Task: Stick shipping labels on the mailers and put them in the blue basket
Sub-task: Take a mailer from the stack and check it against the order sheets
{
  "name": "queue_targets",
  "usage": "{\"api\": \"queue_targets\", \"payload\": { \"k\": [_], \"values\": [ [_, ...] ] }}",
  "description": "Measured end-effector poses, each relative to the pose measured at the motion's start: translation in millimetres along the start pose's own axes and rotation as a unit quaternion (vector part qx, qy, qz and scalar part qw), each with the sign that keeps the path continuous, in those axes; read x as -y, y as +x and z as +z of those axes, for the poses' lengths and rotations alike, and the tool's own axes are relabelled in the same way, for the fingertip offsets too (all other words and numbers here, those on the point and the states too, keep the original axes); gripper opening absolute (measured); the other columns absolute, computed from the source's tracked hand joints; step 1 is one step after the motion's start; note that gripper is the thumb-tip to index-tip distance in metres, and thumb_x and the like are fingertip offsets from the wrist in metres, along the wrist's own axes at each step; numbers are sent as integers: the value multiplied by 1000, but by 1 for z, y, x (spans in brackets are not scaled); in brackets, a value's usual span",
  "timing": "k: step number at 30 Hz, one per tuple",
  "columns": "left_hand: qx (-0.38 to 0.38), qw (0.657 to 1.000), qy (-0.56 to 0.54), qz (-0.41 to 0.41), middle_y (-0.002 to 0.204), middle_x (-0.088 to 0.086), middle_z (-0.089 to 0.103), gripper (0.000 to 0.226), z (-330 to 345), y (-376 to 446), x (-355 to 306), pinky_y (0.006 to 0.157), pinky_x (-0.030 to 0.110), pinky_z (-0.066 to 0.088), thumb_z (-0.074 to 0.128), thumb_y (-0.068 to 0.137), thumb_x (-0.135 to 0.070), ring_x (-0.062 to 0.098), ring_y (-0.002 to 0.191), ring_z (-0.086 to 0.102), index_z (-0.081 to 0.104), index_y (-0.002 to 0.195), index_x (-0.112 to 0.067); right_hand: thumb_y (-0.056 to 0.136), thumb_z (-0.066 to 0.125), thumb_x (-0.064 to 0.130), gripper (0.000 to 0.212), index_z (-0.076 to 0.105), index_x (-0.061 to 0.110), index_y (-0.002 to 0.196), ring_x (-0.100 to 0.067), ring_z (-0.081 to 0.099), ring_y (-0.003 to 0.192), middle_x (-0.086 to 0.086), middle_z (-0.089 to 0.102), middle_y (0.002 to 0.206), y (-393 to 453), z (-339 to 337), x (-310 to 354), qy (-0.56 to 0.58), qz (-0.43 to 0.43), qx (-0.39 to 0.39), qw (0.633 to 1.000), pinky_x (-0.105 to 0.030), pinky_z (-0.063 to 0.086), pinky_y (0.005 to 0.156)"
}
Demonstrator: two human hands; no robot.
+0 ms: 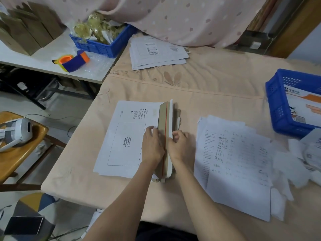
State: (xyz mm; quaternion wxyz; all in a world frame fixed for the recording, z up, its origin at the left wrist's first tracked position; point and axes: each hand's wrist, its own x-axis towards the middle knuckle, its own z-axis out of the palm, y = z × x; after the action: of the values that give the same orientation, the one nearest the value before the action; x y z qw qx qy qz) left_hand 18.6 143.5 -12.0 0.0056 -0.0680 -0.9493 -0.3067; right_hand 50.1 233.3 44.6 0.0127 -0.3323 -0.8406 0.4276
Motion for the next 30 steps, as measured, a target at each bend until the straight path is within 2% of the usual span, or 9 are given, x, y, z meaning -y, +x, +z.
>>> {"api": "queue_targets", "payload": {
  "k": [3, 7, 10, 14, 15, 17, 23, 26, 30],
  "values": [
    [1, 1000, 3, 24, 125, 14, 44, 16, 1, -2, -2, 76, 35, 44, 52, 85, -4, 32, 100, 48, 49, 100, -2, 88, 49, 0, 22, 58, 3, 107, -6, 47, 68, -7, 61, 98, 0, -5, 1, 64, 2, 43, 997, -1, 36, 56],
    [-1, 999, 1, 38, 126, 15, 44, 27, 3, -1, -7, 82, 40, 46, 56, 79, 0, 35, 101, 49, 51, 105, -1, 90, 44, -2, 29, 52, 2, 118, -9, 43, 66, -14, 60, 106, 1, -10, -1, 89, 16, 64, 994, -2, 34, 48],
    [-16, 999, -16, 41, 128, 16, 45, 27, 2, 0, -11, 83, 42, 46, 53, 84, -3, 36, 102, 50, 53, 110, 0, 91, 44, -2, 28, 49, 0, 118, -9, 41, 62, -6, 52, 86, 6, -11, -4, 137, 53, 59, 987, -5, 33, 44],
    [-7, 999, -43, 22, 139, 12, 39, 24, 1, 6, -11, 90, 42, 46, 54, 90, -11, 33, 113, 49, 55, 114, -9, 90, 47, 1, 22, 51, 10, 110, -10, 48, 69, 12, 44, 76, 17, -10, -9, 184, 89, 22, 979, -9, 35, 51],
    [-1, 999, -46, 19, 142, 11, 37, 22, 0, 7, -12, 91, 43, 46, 54, 92, -14, 33, 116, 48, 55, 114, -11, 89, 47, 3, 21, 50, 13, 107, -13, 50, 73, 13, 47, 78, 19, -9, -12, 182, 95, 17, 978, -16, 38, 56],
    [10, 998, -52, 19, 145, 10, 35, 22, 1, 8, -14, 94, 44, 45, 54, 94, -19, 32, 120, 46, 56, 115, -13, 88, 46, 3, 20, 47, 17, 103, -16, 51, 72, 9, 51, 79, 24, -8, -18, 183, 103, 10, 978, -26, 38, 58],
    [41, 995, -86, 5, 146, 6, 34, 32, 8, 10, -28, 98, 36, 43, 62, 85, -14, 28, 126, 43, 56, 116, -14, 87, 44, 0, 20, 48, 12, 103, -11, 48, 63, 6, 52, 73, 24, -11, -30, 204, 123, -22, 971, -30, 38, 58],
    [62, 985, -159, -38, 142, 4, 33, 48, 11, 10, -38, 97, 26, 39, 69, 74, -21, 20, 128, 41, 53, 118, -16, 85, 44, -3, 21, 48, 12, 99, -12, 48, 64, 3, 53, 76, 26, -15, -36, 224, 128, -35, 966, -29, 38, 58],
    [101, 981, -162, -27, 136, 2, 32, 66, 16, 10, -41, 94, 27, 39, 67, 61, -33, 20, 126, 39, 49, 123, -20, 82, 43, -2, 21, 44, 17, 91, -18, 48, 67, -3, 55, 85, 37, -19, -46, 232, 147, -55, 960, -33, 38, 63]
  ]
}}
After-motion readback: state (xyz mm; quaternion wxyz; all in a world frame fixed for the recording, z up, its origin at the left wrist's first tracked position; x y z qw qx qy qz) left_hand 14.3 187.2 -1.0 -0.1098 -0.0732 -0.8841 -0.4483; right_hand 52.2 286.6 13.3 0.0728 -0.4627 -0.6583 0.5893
